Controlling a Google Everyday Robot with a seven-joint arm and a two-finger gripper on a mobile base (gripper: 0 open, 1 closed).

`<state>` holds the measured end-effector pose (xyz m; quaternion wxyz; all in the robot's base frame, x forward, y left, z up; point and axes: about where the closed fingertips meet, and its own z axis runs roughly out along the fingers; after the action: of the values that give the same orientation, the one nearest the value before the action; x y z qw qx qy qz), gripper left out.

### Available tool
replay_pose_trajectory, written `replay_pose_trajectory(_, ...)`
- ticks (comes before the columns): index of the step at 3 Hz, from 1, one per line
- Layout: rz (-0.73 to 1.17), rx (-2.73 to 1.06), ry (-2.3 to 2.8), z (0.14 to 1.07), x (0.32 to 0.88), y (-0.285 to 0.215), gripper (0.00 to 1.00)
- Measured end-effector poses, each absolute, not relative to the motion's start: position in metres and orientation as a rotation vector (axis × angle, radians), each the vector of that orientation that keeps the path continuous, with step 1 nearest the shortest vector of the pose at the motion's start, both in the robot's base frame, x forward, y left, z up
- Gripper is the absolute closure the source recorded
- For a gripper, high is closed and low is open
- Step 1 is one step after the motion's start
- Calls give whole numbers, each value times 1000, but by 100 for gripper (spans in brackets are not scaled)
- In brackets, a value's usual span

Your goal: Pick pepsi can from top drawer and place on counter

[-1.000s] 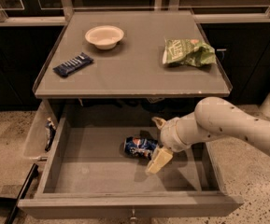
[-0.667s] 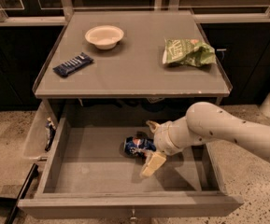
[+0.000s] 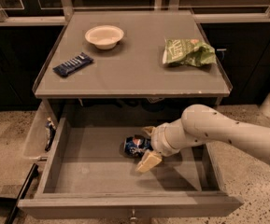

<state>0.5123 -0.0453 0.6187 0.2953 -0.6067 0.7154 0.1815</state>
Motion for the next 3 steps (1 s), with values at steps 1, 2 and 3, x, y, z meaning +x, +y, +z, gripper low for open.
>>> replay_pose_trajectory(1,483,-1614,1904,619,512,-45,42)
replay_pose_trajectory(2,483,-1614,1903,619,512,-45,65)
replay_pose_trajectory(3,483,-1614,1904,619,512,-45,88)
